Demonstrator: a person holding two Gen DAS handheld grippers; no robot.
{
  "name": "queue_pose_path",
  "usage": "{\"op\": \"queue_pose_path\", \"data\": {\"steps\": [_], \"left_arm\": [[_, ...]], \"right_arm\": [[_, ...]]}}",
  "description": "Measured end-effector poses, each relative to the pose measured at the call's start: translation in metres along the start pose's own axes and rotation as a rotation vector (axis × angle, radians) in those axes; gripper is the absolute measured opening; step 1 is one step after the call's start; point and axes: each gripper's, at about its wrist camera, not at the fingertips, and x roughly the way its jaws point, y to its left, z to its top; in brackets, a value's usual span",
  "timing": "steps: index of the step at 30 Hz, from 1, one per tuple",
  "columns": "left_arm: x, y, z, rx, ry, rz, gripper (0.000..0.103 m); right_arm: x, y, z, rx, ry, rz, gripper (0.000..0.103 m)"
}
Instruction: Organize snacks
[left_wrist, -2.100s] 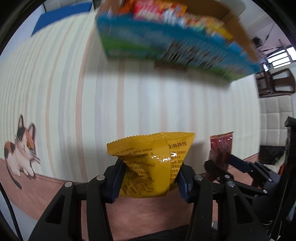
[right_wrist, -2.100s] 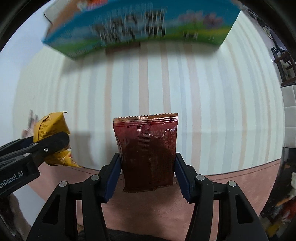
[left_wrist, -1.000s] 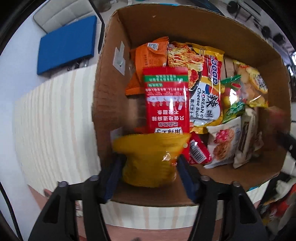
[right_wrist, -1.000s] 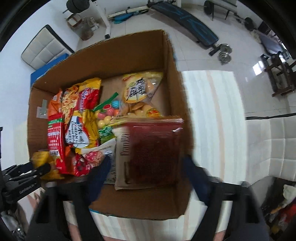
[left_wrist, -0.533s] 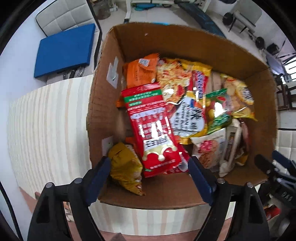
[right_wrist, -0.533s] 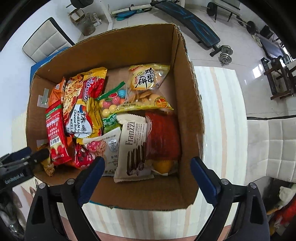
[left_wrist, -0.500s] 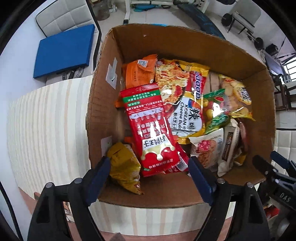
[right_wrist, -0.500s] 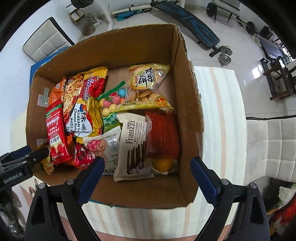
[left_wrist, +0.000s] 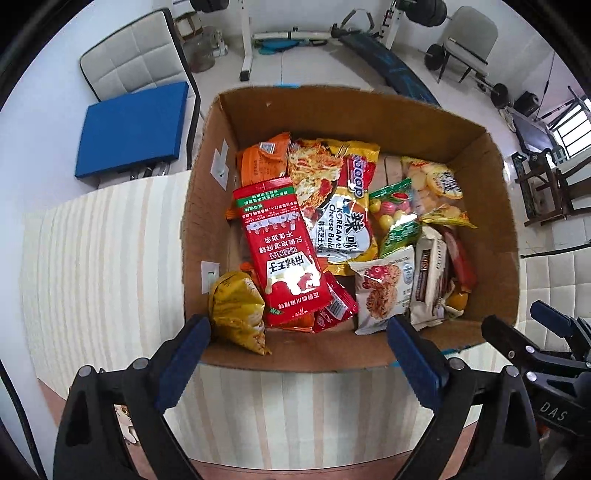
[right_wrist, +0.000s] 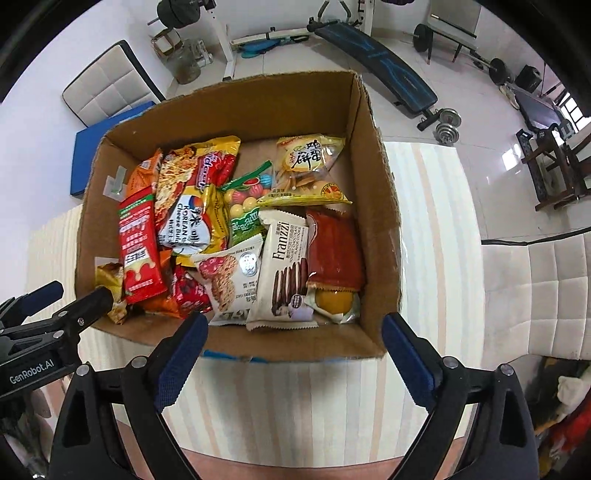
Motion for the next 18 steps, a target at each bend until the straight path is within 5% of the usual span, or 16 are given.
{"op": "queue_pose_path", "data": {"steps": [18], "left_arm": [[-0.112, -0.007, -0.091, -0.016, -0.285, -0.020, 0.098]], "right_arm": [[-0.116, 0.005, -0.087, -0.021, -0.237, 0.010, 0.097]]}}
